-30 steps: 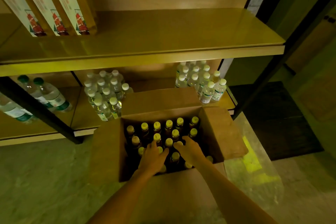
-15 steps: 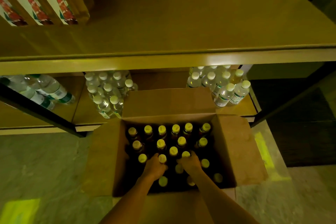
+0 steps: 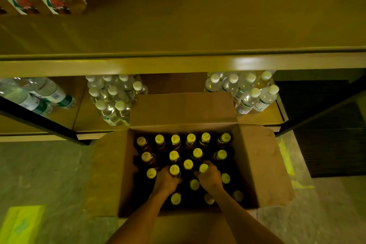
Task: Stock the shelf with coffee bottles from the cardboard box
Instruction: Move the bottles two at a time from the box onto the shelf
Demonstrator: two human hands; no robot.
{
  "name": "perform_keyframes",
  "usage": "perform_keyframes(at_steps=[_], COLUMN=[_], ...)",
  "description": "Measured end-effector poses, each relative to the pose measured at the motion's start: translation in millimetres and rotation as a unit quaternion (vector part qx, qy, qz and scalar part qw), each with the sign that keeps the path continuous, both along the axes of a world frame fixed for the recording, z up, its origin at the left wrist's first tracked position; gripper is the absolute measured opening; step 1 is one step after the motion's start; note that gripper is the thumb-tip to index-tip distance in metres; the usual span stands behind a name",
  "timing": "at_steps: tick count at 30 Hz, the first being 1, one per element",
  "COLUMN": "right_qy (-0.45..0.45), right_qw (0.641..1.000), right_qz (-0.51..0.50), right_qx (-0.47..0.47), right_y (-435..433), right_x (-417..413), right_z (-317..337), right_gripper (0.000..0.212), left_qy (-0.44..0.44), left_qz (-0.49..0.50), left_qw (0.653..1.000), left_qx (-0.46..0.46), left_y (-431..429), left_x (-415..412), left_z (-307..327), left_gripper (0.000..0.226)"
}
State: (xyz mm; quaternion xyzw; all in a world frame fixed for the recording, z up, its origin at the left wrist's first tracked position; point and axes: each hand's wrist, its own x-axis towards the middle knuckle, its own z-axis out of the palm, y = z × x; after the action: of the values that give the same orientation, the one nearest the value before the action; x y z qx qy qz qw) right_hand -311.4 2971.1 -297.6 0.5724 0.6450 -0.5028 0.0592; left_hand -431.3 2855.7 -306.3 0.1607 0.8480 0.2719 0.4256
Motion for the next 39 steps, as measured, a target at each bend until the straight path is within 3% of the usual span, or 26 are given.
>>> perform_keyframes(at_steps=[7, 10, 12, 18, 22, 29, 39], right_qy=[0.05, 0.11, 0.148, 0.247, 0.37, 0.414, 0.402], right_qw=[0.995, 0.985, 0.975, 0.924, 0.872, 0.843, 0.857], right_qz=[0.044, 0.049, 0.052, 0.084, 0.063, 0.078, 0.06], right_qx=[0.074, 0.121, 0.158, 0.278, 0.313, 0.334, 0.317], right_y=[7.0, 6.9, 5.1, 9.0, 19.7, 69.6, 114.3], right_x=[5.8, 7.6, 9.4, 3.7, -12.7, -80.0, -145.1], right_z=[57.4, 104.9, 140.2, 271.9, 364.5, 442.2, 424.5], right_gripper=[0.027, 0.015, 0.02, 0.02, 0.021, 0.017, 0.016], left_qy=[0.042, 0.051, 0.076, 0.145, 0.155, 0.234, 0.244], left_qz=[0.004, 0.004, -0.002, -0.012, -0.016, -0.028, 0.021], left_qw=[0.996, 0.985, 0.97, 0.917, 0.875, 0.863, 0.872], left_qx=[0.072, 0.167, 0.23, 0.372, 0.459, 0.447, 0.423], left_y=[-8.0, -11.5, -12.8, -7.8, 1.7, 56.9, 108.9], left_x=[-3.5, -3.9, -3.4, -16.5, -33.7, -82.7, -135.0], left_z=[54.9, 90.7, 121.3, 248.4, 345.0, 423.3, 419.2], left_gripper=[0.024, 0.026, 0.023, 0.026, 0.029, 0.021, 0.016])
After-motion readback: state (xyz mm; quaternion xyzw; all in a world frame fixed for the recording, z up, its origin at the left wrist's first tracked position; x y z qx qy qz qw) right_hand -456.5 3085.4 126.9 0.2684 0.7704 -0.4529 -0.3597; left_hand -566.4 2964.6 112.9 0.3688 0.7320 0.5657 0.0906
